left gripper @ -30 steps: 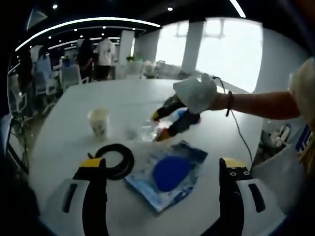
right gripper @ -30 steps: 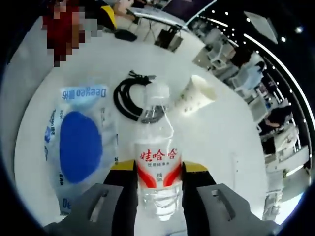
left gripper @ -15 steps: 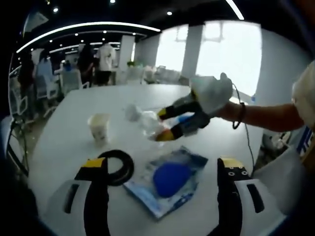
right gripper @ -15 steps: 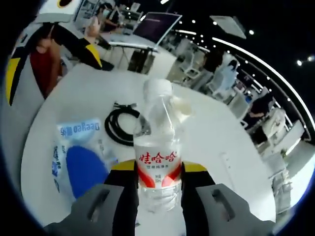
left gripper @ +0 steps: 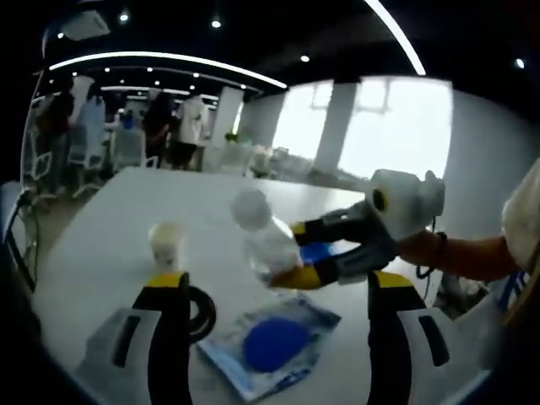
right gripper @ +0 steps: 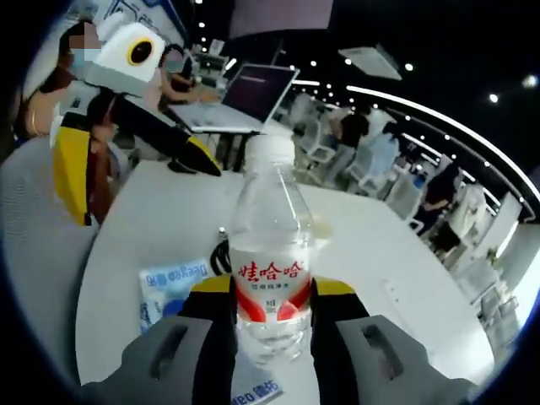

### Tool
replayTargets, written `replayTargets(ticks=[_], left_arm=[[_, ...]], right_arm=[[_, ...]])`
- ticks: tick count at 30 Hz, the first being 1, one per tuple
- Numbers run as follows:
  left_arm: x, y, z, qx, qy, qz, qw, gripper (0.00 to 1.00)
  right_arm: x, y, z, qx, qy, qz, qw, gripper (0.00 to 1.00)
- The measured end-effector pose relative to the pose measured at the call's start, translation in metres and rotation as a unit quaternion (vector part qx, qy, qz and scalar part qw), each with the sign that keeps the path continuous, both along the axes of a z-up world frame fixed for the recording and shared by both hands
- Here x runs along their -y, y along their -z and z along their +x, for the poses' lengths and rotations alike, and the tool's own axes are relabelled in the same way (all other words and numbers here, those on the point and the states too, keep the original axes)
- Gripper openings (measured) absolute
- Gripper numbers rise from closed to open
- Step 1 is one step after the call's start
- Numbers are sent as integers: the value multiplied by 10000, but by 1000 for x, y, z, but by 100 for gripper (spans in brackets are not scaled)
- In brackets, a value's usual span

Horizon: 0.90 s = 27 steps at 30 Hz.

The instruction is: Arrange the tabletop items into an orderly group along one side of the table until the central work area is clear of visible clutter.

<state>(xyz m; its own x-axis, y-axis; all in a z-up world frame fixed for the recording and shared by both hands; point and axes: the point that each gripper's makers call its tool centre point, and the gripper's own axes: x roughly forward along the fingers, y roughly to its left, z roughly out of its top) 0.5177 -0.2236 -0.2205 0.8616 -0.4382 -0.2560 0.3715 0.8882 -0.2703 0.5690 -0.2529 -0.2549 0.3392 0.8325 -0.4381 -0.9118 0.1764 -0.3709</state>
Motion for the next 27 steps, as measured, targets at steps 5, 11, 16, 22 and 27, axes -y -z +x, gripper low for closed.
replayTargets(ticks=[5,11,16,22,27], left_arm=[[6,-8,7,-87,-248,-650,9975,75],[13,-12,12,-190,-418,-1148,9923,69],[21,-6,9,-206,-272,-669,9972,54],[22,-2,7,-354,-252,-753,9962,46],[21,-2,3,-314,-196,-549,9978,38]], right_arm=[[-1,-9,-15,-56,-8,190,9998,31],[-3,-18,-27,-77,92,369,9992,31],[-5,-19,-35,-143,111,419,9990,31],[-7,-23,-42,-63,139,458,9988,32],[-10,-25,-45,11,121,468,9988,32]])
